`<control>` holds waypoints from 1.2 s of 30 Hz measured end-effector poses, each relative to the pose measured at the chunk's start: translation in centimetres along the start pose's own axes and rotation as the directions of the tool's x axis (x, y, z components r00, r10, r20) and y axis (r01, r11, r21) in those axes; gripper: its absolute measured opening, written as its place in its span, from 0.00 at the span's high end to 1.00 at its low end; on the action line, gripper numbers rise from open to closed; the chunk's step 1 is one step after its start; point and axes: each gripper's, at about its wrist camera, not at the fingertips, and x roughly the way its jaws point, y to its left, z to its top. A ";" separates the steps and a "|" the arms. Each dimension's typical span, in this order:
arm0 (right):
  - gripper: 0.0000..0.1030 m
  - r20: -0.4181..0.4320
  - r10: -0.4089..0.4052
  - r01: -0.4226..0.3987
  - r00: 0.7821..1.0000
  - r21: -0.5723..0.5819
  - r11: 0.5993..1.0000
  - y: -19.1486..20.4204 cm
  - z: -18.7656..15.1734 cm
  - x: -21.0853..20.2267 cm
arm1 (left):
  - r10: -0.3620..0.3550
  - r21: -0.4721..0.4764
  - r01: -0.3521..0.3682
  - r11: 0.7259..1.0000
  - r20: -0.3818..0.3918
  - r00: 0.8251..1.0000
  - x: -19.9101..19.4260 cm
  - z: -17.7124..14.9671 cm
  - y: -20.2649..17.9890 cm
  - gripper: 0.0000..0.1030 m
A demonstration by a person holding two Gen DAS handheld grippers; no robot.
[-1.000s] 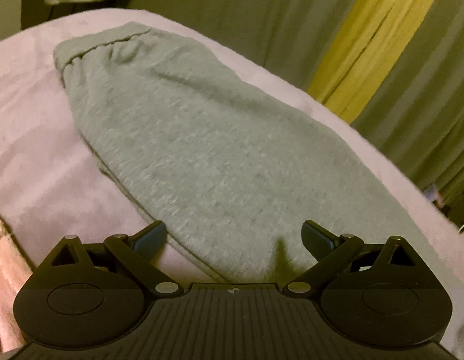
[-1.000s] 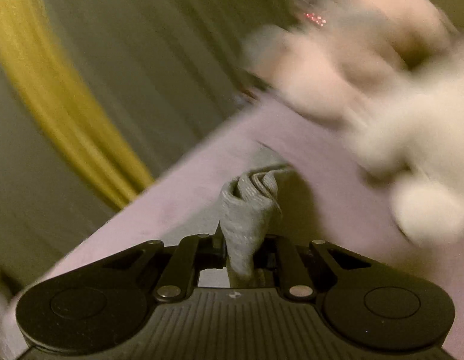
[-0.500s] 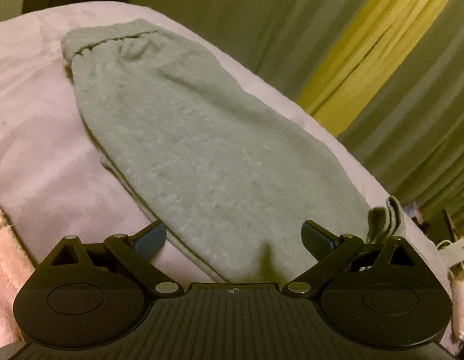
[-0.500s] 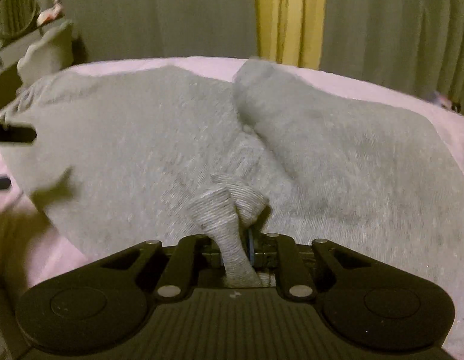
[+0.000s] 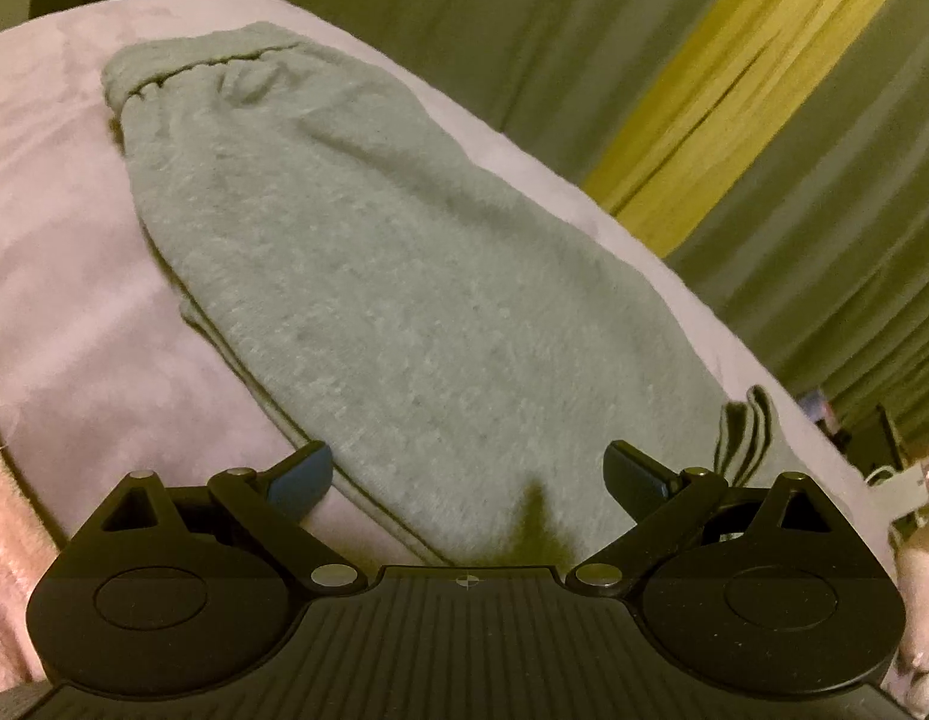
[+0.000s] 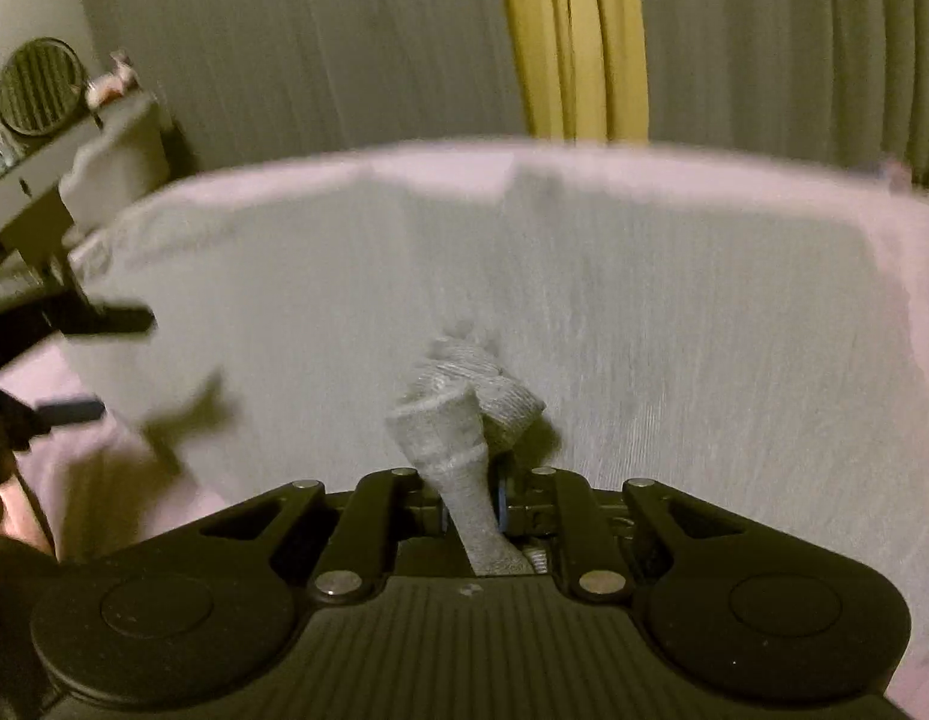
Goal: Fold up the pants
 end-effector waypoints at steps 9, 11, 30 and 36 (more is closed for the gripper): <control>0.38 0.087 0.152 -0.167 0.985 0.198 0.966 -4.7 1.3 -5.0 | 0.017 -0.004 -0.017 1.000 -0.029 0.999 0.5 0.1 0.1 0.03; 0.38 0.098 0.134 -0.162 0.986 0.381 0.910 -9.1 0.0 -5.3 | 0.020 0.002 -0.020 1.000 -0.034 0.999 0.6 0.0 0.0 0.03; 0.26 0.102 0.138 -0.162 0.985 0.823 0.545 -16.3 -7.7 -9.1 | -0.139 0.097 0.150 0.984 -0.117 0.983 -1.0 -3.2 -6.1 0.03; 0.25 0.165 0.169 -0.229 0.972 0.831 0.507 -15.9 -7.8 -7.6 | -0.167 0.112 0.197 0.974 -0.232 0.958 1.8 -5.6 -10.7 0.03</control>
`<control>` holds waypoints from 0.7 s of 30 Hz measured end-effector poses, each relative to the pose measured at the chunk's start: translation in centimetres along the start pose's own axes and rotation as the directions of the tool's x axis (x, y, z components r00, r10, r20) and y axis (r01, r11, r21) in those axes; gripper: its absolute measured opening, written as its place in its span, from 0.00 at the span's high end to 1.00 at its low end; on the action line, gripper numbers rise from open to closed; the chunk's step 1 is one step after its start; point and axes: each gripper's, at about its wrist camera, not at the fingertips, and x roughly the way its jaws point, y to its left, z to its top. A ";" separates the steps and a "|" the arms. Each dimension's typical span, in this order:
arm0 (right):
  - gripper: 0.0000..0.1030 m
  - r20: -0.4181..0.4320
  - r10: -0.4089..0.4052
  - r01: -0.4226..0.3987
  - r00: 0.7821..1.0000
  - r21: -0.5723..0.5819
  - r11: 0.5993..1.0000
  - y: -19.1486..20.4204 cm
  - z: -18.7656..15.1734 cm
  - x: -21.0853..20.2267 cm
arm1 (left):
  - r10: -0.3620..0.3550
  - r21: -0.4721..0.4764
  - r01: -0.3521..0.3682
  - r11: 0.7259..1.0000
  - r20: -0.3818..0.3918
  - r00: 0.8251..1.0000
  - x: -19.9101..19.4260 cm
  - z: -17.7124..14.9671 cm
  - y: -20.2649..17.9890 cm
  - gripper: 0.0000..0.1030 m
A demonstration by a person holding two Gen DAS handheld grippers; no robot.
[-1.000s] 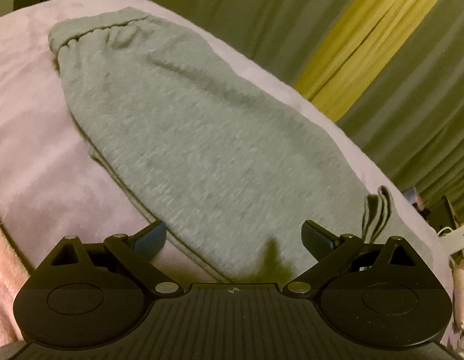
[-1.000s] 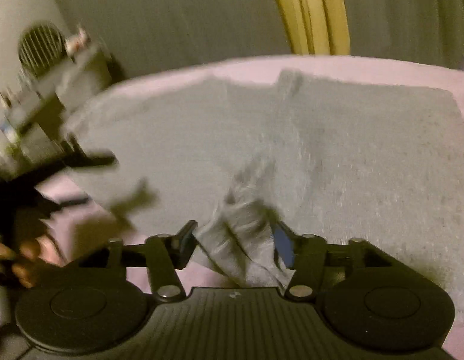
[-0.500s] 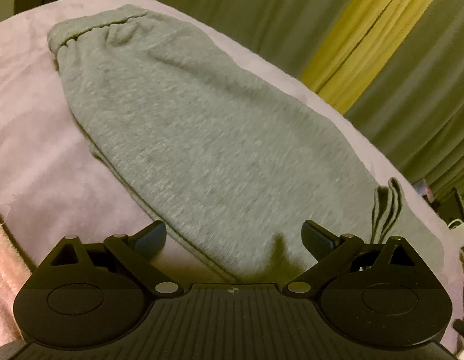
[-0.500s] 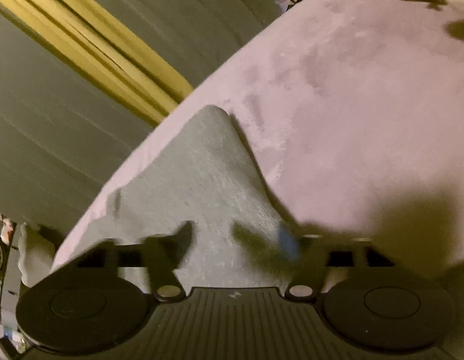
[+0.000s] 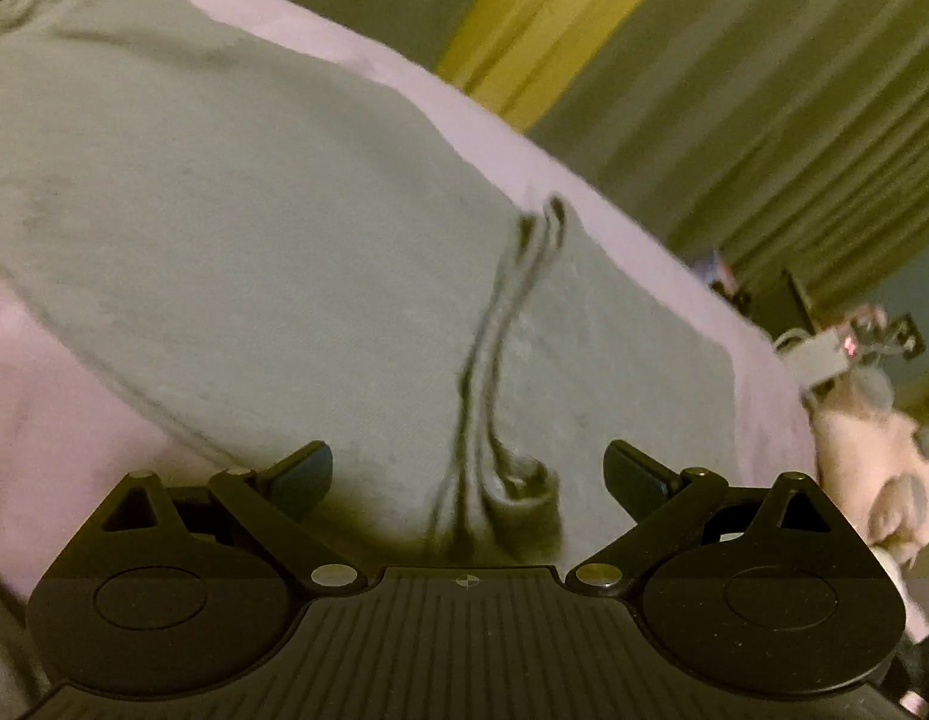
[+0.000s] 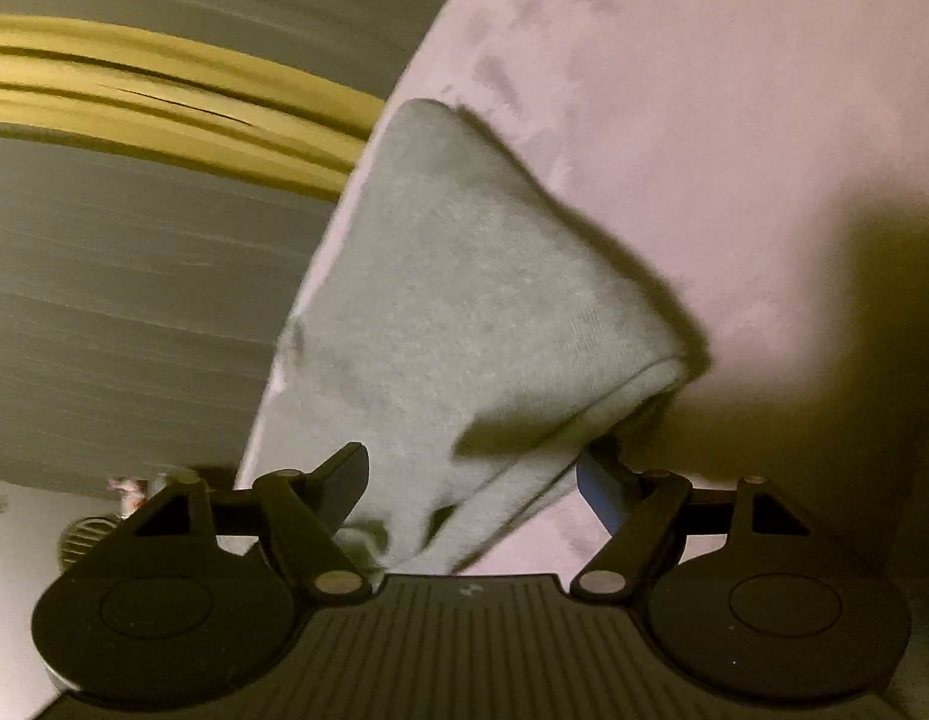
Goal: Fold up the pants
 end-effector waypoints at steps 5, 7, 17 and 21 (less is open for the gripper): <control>0.57 0.052 -0.022 0.027 0.998 -0.086 0.996 0.3 0.1 -0.2 | 0.057 0.086 -0.052 0.995 -0.057 0.997 2.6 -0.2 -1.7 0.27; 0.70 0.057 -0.045 0.050 0.997 -0.080 0.996 -0.2 0.3 -0.1 | 0.082 0.128 -0.072 0.989 -0.079 0.993 3.3 -0.6 -2.1 0.35; 0.71 0.081 -0.115 0.118 0.990 -0.024 0.993 -1.3 1.0 -0.2 | 0.157 0.303 -0.139 0.943 -0.035 0.987 3.2 -2.8 -3.9 0.67; 0.71 0.082 -0.126 0.130 0.989 -0.044 0.991 -1.1 1.0 -0.4 | 0.164 0.318 -0.145 0.937 -0.032 0.986 3.0 -2.8 -4.2 0.68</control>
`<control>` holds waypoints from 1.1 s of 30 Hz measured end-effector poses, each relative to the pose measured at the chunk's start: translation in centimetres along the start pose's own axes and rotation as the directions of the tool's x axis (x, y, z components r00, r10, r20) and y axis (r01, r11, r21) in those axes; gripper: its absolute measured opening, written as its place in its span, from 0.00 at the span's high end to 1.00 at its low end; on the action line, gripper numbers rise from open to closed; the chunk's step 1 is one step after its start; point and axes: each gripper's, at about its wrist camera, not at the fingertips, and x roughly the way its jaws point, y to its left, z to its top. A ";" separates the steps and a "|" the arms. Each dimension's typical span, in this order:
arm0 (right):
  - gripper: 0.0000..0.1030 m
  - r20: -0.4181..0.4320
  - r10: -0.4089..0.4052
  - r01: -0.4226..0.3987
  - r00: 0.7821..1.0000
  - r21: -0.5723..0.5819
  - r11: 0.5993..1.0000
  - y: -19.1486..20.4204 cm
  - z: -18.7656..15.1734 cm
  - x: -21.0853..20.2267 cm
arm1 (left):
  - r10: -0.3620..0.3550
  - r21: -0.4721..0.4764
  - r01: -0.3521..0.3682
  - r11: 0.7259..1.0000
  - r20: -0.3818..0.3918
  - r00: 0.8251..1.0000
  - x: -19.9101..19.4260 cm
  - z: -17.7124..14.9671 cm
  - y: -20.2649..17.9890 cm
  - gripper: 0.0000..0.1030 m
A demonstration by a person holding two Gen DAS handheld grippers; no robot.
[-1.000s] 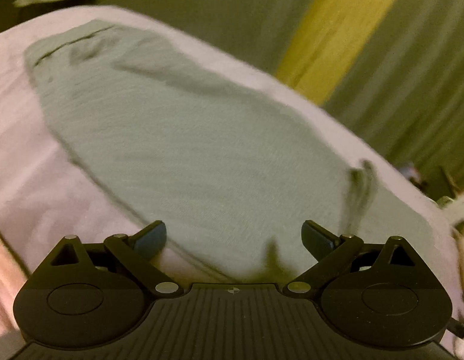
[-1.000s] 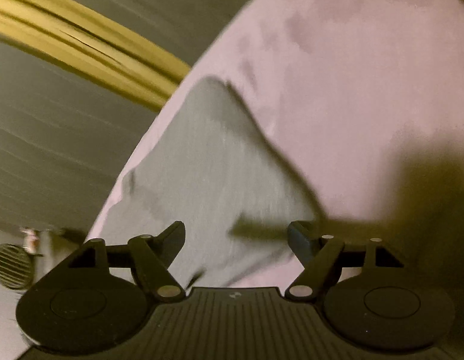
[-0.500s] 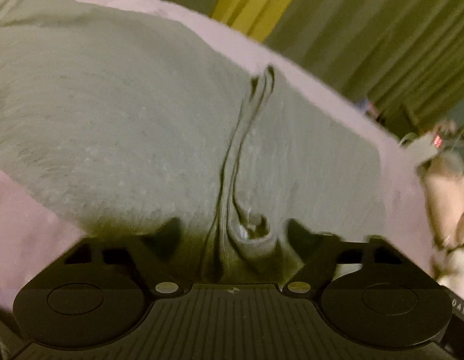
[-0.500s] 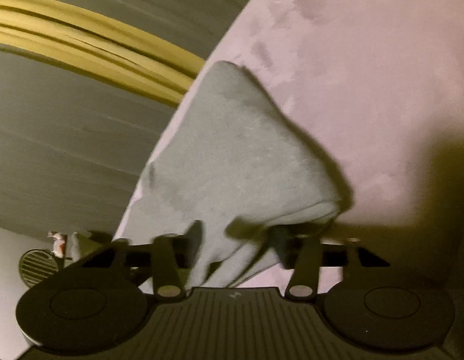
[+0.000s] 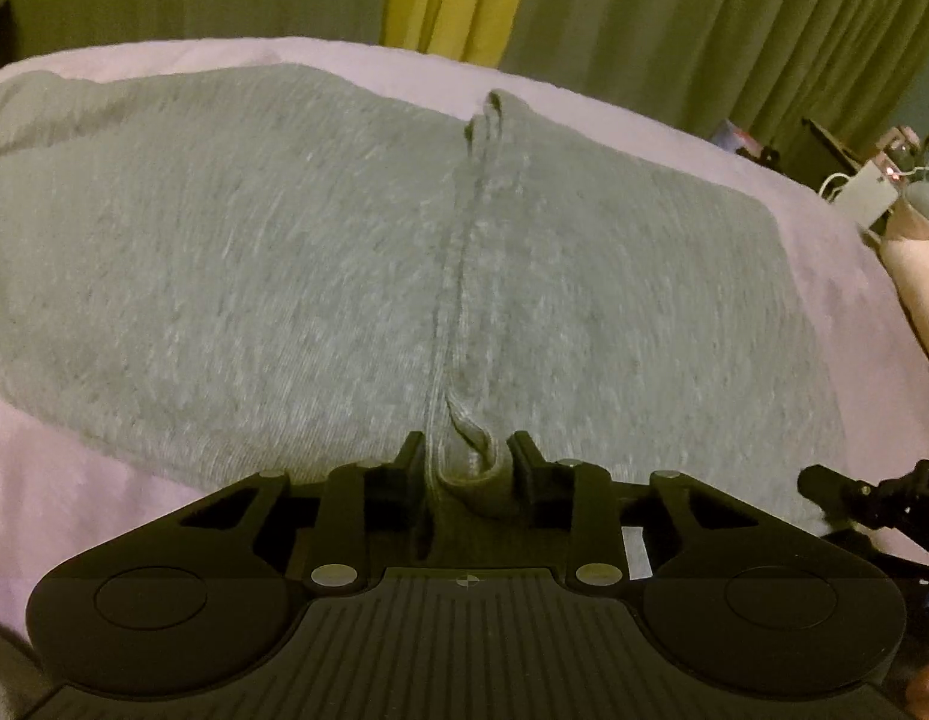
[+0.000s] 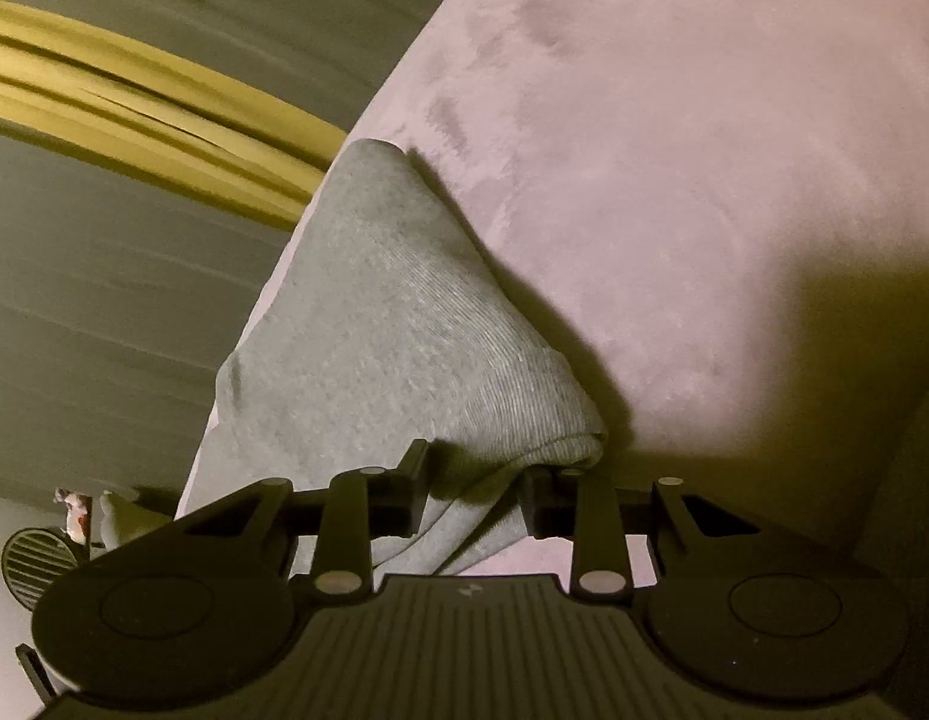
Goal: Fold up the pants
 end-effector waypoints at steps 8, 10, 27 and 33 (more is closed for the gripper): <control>0.75 0.036 -0.039 0.044 0.999 -0.142 0.989 1.7 -0.5 -0.3 | 0.004 0.015 -0.004 1.000 0.000 1.000 -0.1 0.1 -0.1 0.71; 0.74 0.037 -0.043 0.048 0.998 -0.150 0.988 1.8 -0.4 -0.1 | 0.004 0.009 -0.004 1.000 0.000 1.000 -0.1 0.2 -0.2 0.71; 0.57 -0.006 -0.181 0.171 0.984 -0.295 0.940 3.6 -0.4 -1.1 | 0.081 0.135 -0.091 0.987 0.076 0.994 -1.4 0.3 0.4 0.51; 0.33 0.015 -0.235 0.221 0.972 -0.414 0.883 5.2 0.3 -3.0 | 0.095 0.131 -0.122 0.984 0.199 0.975 -3.7 4.3 1.6 0.36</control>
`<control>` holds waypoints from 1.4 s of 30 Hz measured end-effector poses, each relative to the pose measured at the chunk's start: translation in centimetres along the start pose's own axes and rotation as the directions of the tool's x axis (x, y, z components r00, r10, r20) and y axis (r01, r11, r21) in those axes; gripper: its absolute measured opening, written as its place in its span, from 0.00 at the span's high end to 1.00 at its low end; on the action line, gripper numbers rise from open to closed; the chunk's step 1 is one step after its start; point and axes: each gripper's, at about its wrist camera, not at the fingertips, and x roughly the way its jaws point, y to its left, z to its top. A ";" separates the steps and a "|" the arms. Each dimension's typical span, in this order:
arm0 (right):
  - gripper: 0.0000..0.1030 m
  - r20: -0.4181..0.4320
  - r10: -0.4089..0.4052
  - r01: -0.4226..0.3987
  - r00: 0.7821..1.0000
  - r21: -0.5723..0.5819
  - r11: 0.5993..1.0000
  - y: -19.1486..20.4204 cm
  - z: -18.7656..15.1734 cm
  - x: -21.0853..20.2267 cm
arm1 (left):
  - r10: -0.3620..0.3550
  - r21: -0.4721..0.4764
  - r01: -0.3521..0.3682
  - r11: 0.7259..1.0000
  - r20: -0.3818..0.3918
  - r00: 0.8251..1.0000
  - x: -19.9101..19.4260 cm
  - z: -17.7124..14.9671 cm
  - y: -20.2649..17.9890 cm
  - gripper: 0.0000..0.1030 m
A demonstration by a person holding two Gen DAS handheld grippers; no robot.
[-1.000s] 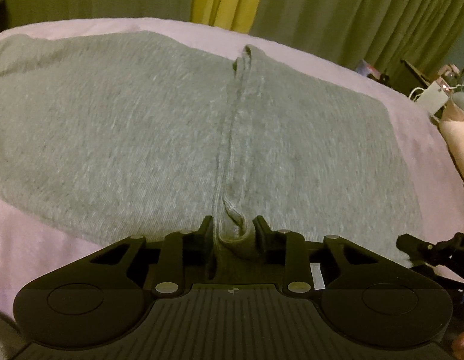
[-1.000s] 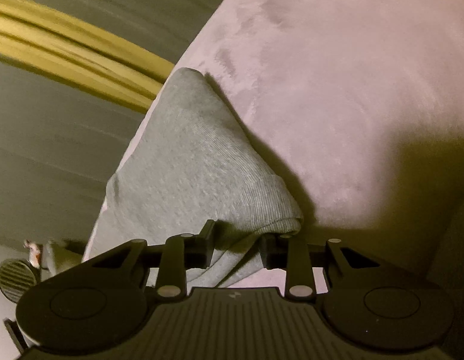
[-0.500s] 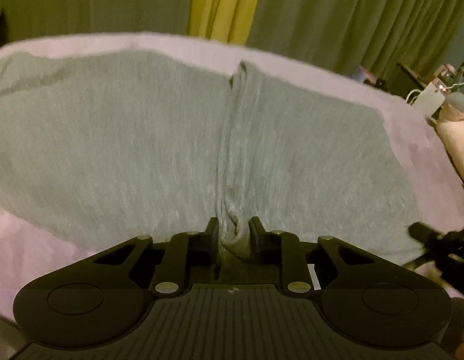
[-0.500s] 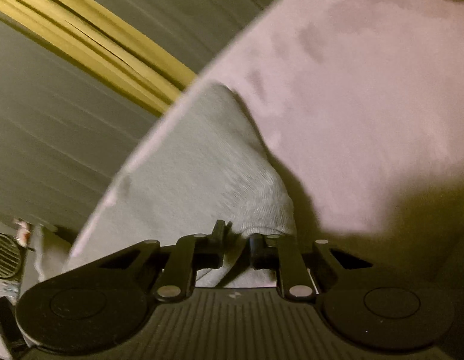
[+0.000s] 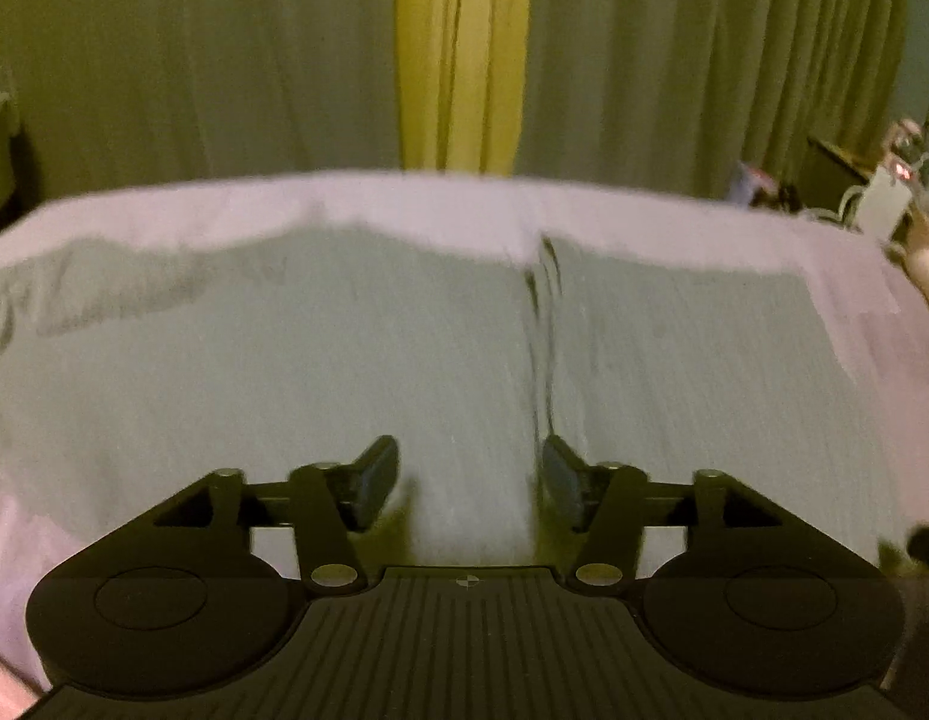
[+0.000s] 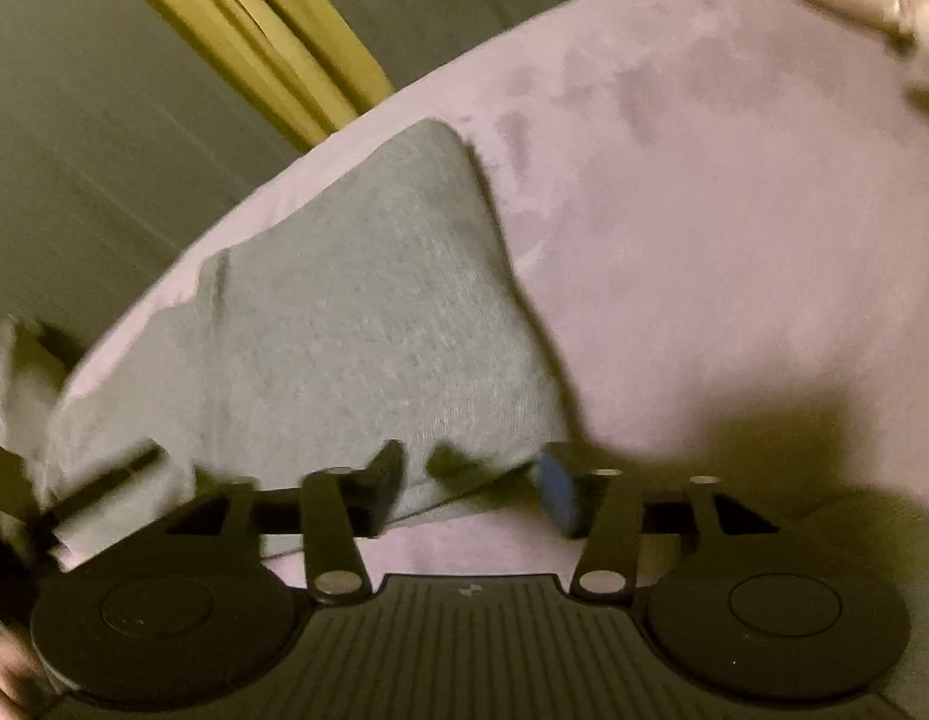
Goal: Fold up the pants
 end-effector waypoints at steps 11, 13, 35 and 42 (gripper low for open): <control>0.18 0.261 -0.116 0.184 0.958 -0.255 0.949 2.7 2.3 2.9 | -0.032 0.118 0.040 0.992 -0.063 0.997 8.1 5.4 -4.1 0.21; 0.18 0.270 -0.119 0.193 0.956 -0.266 0.945 3.1 2.6 4.3 | -0.021 0.147 0.034 0.989 -0.086 0.996 9.6 5.8 -4.7 0.20; 0.05 0.293 -0.161 0.253 0.942 -0.310 0.917 2.5 1.8 7.7 | -0.037 0.310 0.012 0.951 0.075 0.997 8.2 6.9 -7.7 0.81; 0.04 0.229 -0.138 0.202 0.964 -0.285 0.937 1.7 1.7 8.8 | 0.072 0.302 -0.080 0.950 0.038 0.997 9.7 5.4 -7.0 0.52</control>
